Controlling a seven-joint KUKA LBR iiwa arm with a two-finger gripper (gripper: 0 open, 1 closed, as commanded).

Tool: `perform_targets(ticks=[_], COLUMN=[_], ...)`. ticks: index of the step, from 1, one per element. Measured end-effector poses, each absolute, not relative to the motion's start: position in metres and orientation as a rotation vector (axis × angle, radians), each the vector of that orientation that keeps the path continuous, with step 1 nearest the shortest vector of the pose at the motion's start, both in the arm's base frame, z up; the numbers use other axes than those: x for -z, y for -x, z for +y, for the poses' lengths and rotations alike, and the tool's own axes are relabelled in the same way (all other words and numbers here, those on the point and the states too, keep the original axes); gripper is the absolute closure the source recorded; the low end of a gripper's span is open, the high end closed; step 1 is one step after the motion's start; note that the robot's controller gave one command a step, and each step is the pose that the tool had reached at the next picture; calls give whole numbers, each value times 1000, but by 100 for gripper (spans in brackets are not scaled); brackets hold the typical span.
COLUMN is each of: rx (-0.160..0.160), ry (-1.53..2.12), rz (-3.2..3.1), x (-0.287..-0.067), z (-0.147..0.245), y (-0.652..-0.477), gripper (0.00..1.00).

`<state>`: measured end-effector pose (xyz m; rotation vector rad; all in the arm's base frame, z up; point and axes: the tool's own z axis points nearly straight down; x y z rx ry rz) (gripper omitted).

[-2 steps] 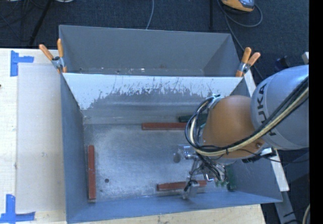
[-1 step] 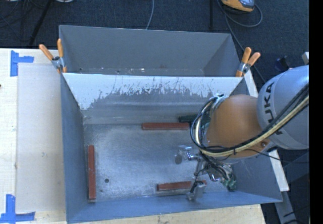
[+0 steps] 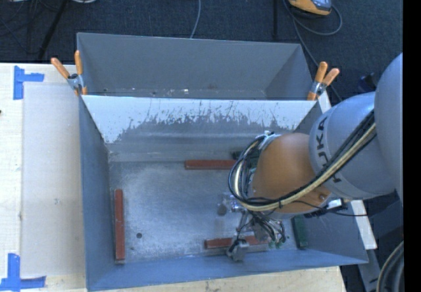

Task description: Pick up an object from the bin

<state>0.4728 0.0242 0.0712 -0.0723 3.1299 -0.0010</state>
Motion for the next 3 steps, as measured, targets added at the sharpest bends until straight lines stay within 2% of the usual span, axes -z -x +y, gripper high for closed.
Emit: perform_targets(ticks=[1, 2, 3], rx=[1, 0, 0], ry=[70, 70, 69], rz=[3131, 3141, 3140], x=[-72, -71, -87], z=[24, 24, 25], y=[-475, -473, -473], gripper=[0, 100, 100])
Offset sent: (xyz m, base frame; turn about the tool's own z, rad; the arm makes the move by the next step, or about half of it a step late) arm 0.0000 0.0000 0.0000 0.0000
